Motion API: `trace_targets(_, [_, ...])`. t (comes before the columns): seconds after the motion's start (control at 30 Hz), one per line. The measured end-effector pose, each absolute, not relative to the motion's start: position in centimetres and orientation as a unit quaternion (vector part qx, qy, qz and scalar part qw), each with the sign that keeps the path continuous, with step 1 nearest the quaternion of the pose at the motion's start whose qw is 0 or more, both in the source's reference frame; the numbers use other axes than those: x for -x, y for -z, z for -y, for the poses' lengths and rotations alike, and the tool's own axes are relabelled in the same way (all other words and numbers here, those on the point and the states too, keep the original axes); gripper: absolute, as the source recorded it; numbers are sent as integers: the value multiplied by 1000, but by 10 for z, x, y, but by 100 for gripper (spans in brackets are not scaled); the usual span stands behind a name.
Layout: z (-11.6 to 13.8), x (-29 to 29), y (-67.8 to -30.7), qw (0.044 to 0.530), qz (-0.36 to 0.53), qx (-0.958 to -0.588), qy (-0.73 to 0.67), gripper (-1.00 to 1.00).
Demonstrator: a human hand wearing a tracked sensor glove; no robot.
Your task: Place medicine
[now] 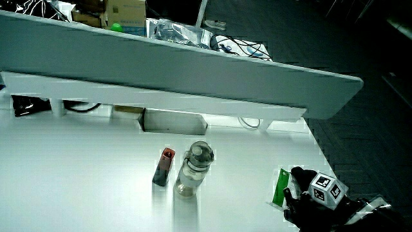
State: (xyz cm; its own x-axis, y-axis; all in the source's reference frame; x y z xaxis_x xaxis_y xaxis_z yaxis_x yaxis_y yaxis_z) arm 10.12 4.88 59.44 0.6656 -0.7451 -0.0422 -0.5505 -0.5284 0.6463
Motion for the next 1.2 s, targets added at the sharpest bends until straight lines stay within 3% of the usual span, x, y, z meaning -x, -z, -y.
trace_targets(0.57, [-54,-122,-691,482,315,-798,180,0])
trace_targets(0.83, [-55,-124,-699,475,311,-805,174,0])
trace_targets(0.97, [-55,-120,-703,503,314,-787,169,0])
trace_targets(1.03, [-59,-124,-703,484,312,-801,166,0])
trace_targets(1.2, [-68,-133,-696,479,312,-809,137,-42])
